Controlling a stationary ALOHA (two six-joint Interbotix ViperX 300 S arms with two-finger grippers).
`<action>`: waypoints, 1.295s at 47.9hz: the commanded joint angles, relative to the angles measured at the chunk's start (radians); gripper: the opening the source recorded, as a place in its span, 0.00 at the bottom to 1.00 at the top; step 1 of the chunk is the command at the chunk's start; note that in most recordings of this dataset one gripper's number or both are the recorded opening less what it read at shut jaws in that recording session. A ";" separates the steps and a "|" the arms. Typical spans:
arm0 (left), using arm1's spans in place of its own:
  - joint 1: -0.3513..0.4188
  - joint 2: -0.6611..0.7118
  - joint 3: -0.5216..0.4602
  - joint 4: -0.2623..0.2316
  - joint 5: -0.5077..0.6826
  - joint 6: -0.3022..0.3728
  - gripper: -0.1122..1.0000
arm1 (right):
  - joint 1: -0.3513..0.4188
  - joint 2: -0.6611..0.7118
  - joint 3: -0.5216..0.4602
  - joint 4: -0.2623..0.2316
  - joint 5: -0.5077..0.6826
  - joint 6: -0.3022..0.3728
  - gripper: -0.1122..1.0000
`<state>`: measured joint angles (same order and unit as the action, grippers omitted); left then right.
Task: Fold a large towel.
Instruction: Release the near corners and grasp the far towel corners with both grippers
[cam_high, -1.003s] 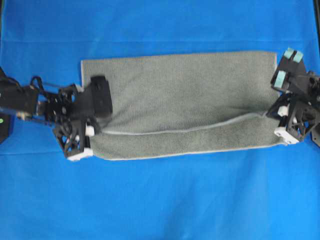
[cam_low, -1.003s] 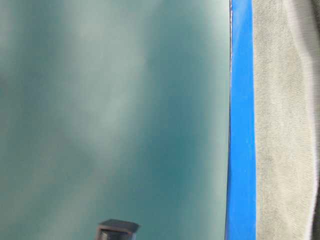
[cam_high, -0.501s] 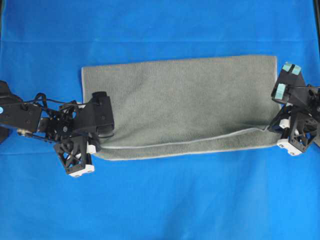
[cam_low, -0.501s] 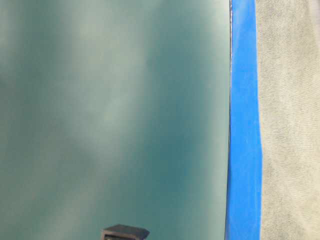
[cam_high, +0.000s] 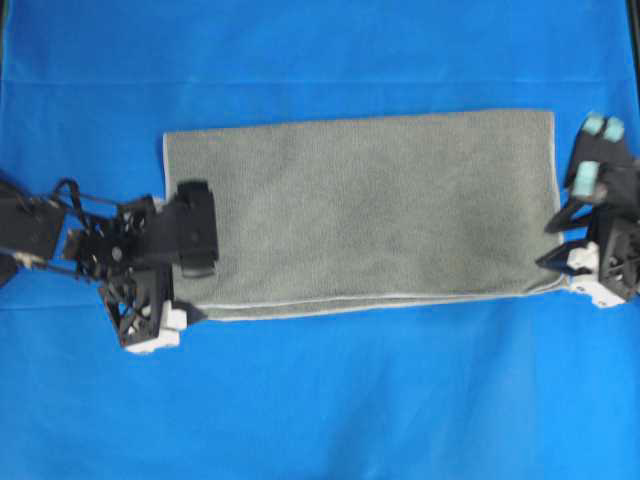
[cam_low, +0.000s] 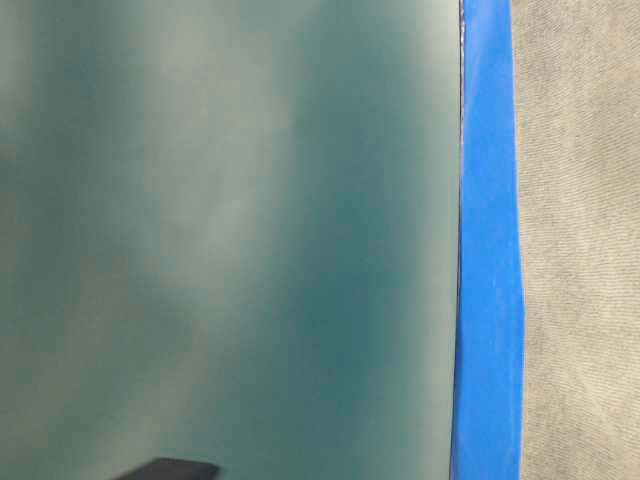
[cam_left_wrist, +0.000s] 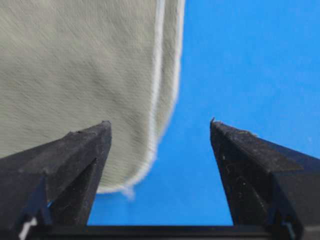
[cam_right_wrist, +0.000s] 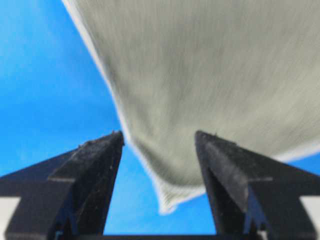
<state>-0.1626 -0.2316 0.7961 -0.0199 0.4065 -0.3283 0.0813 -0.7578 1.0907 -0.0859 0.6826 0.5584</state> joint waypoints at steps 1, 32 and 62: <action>0.075 -0.041 -0.015 0.006 -0.008 0.051 0.76 | -0.064 -0.029 -0.025 -0.115 -0.008 0.006 0.66; 0.612 0.201 0.021 0.003 -0.213 0.457 0.76 | -0.601 0.436 -0.055 -0.402 -0.245 0.071 0.65; 0.557 0.267 0.060 0.002 -0.179 0.457 0.30 | -0.676 0.620 -0.058 -0.528 -0.419 0.067 0.51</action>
<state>0.4234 0.0368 0.8575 -0.0199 0.1933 0.1273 -0.5890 -0.1396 1.0354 -0.6105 0.2961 0.6259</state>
